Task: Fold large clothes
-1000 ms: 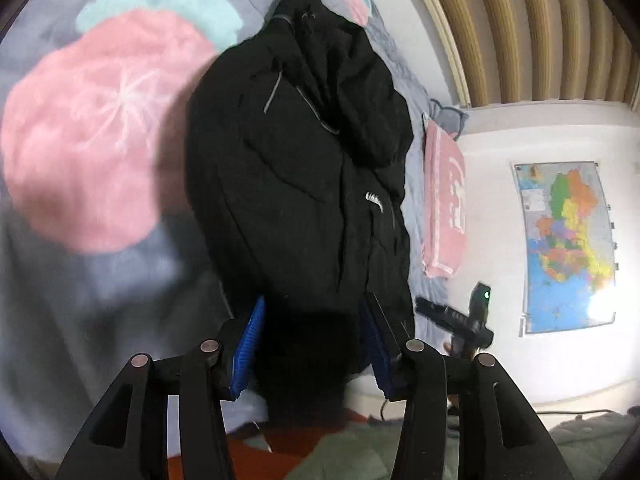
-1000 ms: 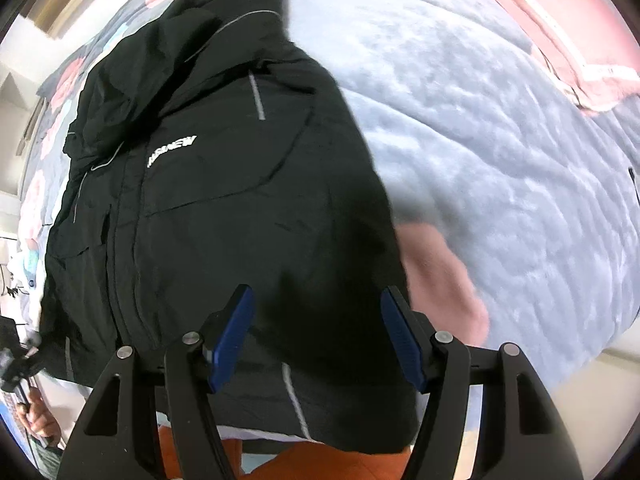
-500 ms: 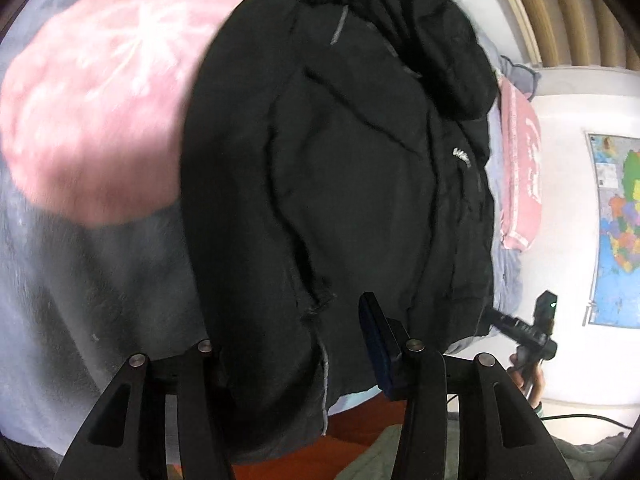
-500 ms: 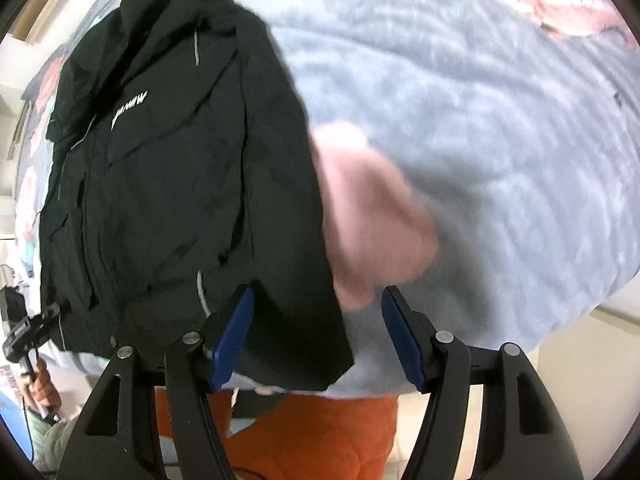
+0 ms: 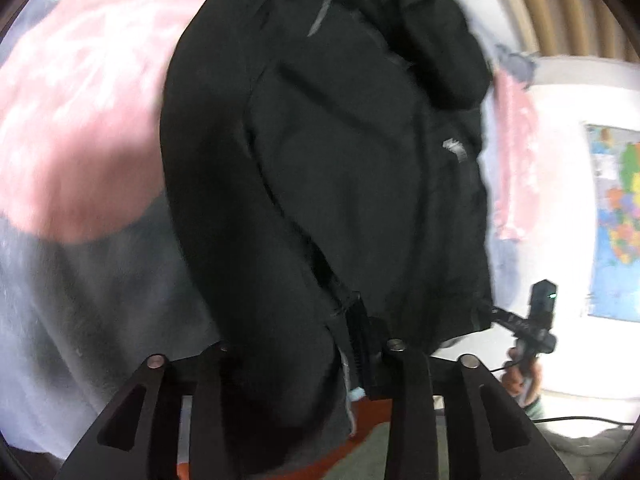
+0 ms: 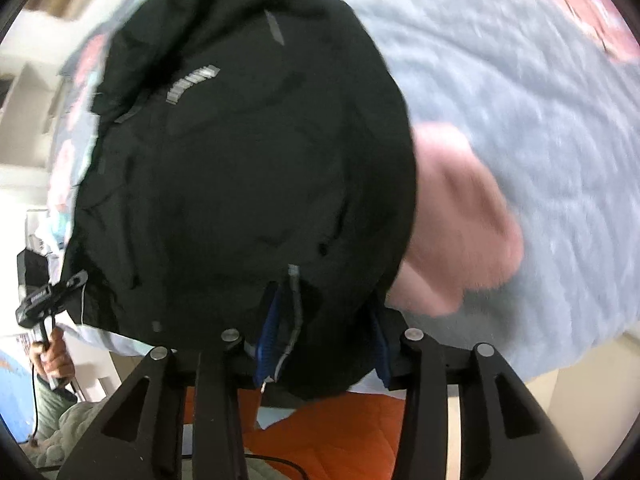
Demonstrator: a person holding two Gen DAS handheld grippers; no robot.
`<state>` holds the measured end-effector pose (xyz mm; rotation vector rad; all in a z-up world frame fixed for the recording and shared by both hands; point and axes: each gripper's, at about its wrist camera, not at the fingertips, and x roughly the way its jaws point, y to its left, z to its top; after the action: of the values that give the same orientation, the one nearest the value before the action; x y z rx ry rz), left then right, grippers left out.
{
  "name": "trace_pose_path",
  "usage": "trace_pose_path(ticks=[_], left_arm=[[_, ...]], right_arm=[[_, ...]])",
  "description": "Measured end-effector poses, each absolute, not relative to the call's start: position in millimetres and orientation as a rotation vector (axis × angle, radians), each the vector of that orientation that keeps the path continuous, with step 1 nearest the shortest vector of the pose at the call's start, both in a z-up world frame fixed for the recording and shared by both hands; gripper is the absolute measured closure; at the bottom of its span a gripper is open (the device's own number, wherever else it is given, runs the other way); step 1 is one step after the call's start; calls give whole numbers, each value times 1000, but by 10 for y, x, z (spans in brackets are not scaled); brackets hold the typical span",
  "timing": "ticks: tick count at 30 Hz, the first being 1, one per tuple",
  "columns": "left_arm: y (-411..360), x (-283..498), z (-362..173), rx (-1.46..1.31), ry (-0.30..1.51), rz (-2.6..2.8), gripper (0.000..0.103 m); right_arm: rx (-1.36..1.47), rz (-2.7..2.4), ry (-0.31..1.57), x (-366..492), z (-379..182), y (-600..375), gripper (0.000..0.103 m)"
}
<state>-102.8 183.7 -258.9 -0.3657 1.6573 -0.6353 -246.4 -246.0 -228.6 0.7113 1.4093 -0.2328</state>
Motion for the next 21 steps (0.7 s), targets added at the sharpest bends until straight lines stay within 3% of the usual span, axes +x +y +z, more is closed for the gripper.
trace_pose_path(ticks=[2,5,6,7,8,9,10,21], left_arm=[[1833,-1089,-2738,-322,1709,-601,60],[1841,-1102,-2766,-351,1687,-592,60],[1846,-1093,-2747,-366,1672,-593,60],[1839,-1083,-2696,-383,1642,-603,67],[1837,-1070,-2633,-397,1611,-625,75],[1815,-1052,-2547,-417,1578,-650,84],[1804,-1035,-2489,-430,1557,-666,85],[1979,-408,-1507,-593,1250,-725,87]], right_arm=[[737,-266,1450,-2543,-2445,-2473,39],[810,-255,1446,-2620,-2536,-2492,36],[818,-252,1427,-2635,-2504,-2500,41],[834,-234,1395,-2639,-2450,-2510,59],[860,-209,1357,-2619,-2383,-2526,67],[872,-199,1323,-2605,-2308,-2536,72],[866,-198,1281,-2574,-2186,-2555,78],[749,-146,1095,-1993,-1308,-2975,82]])
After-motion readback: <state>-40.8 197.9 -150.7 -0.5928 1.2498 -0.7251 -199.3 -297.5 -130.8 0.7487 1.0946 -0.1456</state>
